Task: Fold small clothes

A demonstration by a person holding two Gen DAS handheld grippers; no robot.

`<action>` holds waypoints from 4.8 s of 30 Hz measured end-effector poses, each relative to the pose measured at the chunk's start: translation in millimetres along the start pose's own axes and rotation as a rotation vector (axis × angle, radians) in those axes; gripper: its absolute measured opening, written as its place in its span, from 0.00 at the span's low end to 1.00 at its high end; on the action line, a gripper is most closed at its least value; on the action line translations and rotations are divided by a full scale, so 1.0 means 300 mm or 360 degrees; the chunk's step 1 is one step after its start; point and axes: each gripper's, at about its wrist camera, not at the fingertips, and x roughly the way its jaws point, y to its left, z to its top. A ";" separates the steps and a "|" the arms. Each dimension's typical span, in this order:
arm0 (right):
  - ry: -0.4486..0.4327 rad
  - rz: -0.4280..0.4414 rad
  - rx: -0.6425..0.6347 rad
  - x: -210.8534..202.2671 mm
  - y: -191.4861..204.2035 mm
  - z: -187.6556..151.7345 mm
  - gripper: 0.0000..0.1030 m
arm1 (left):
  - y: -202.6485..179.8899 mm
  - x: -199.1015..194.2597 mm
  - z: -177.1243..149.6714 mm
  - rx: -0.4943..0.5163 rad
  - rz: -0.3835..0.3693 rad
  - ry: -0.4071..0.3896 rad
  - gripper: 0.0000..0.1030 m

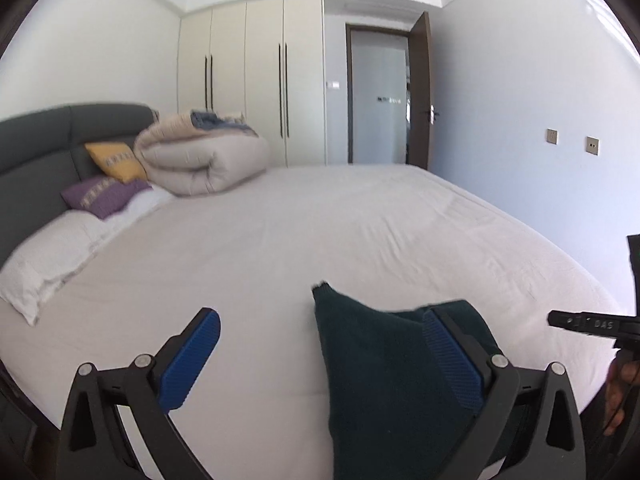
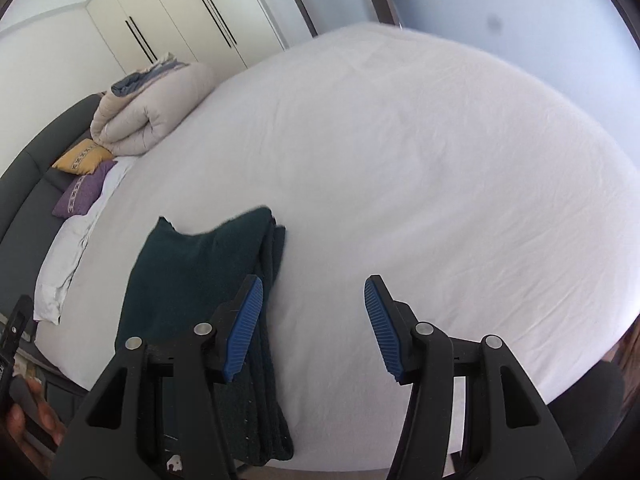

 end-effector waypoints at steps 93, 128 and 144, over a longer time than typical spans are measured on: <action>0.0114 -0.0302 -0.0451 0.017 0.350 -0.156 1.00 | 0.005 0.130 -0.223 -0.0138 0.0006 0.0826 1.00; 0.0133 -0.0295 -0.0468 0.034 0.356 -0.167 1.00 | 0.008 0.131 -0.248 -0.0148 -0.0008 0.0854 1.00; 0.0150 -0.0289 -0.0463 0.040 0.338 -0.168 1.00 | -0.001 0.139 -0.259 -0.0126 0.0001 0.0872 1.00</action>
